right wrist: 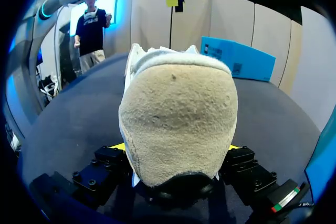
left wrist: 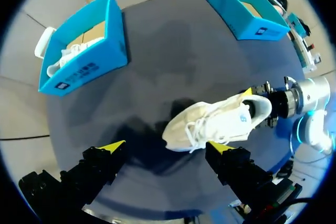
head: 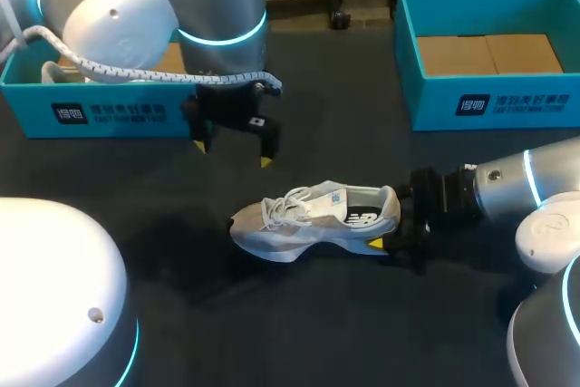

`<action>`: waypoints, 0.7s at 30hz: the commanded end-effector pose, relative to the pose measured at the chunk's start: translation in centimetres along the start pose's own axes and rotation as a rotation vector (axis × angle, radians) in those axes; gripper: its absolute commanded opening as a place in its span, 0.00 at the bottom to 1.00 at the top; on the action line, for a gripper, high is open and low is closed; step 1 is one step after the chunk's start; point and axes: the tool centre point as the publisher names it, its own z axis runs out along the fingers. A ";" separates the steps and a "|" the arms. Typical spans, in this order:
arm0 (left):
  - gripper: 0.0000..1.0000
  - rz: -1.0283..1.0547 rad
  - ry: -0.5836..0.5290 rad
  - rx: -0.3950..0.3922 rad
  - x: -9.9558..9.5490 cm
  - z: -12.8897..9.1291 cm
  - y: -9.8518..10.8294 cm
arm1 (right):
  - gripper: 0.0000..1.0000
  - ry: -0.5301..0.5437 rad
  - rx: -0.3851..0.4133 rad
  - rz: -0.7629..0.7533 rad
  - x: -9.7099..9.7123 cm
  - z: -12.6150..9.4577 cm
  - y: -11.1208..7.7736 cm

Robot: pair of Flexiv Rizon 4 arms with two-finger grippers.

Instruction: Take the shoe out of the shoebox, open the shoe tongue, remove and reinsert the insole, then place the shoe into the shoebox

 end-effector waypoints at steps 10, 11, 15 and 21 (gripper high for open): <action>1.00 -0.011 0.001 -0.032 4.4 1.2 -0.4 | 0.00 -0.002 0.004 0.001 0.0 0.2 0.1; 1.00 -0.012 0.002 -0.033 4.5 1.3 -0.4 | 0.00 -0.002 0.004 0.001 0.0 0.2 0.1; 1.00 -0.022 0.001 -0.038 6.0 1.7 -0.1 | 0.00 -0.002 0.004 0.001 0.0 0.2 0.1; 1.00 -0.044 -0.013 -0.023 8.0 1.8 0.1 | 0.00 -0.002 0.004 0.001 0.0 0.2 0.1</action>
